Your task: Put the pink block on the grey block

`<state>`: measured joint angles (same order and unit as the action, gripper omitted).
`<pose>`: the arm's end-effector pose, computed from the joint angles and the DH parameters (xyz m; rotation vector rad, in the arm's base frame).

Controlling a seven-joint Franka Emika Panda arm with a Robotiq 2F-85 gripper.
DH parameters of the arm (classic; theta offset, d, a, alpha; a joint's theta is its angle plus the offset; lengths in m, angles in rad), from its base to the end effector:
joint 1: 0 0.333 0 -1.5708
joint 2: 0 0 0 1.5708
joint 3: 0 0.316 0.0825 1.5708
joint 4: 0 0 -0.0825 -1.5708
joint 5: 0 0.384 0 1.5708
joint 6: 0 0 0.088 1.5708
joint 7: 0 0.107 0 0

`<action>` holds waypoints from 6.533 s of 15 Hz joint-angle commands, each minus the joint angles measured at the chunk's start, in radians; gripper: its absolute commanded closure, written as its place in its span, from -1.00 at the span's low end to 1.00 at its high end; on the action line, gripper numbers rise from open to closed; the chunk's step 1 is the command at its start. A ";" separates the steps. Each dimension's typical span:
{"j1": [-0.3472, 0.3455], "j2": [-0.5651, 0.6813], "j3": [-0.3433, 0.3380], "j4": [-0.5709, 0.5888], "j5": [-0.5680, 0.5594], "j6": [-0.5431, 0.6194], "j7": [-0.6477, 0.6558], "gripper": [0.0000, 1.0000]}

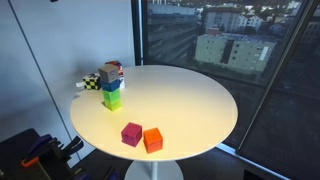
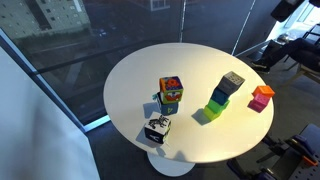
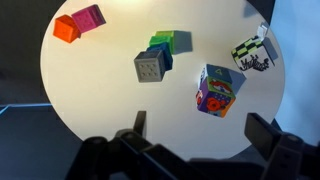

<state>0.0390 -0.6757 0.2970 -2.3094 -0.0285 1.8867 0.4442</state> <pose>0.3465 0.1457 0.5957 2.9856 -0.2147 0.4371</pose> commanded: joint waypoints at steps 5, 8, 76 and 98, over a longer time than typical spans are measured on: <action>-0.066 0.018 -0.109 0.059 -0.006 -0.008 -0.009 -1.00; -0.095 0.033 -0.146 0.060 0.002 -0.019 -0.007 -1.00; -0.213 0.413 -0.472 -0.288 -0.088 0.402 -0.503 -1.00; -0.239 0.621 -0.512 -0.320 -0.205 0.492 -0.657 -1.00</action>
<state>-0.1875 -0.0614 -0.2108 -2.6186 -0.1981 2.3359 -0.1817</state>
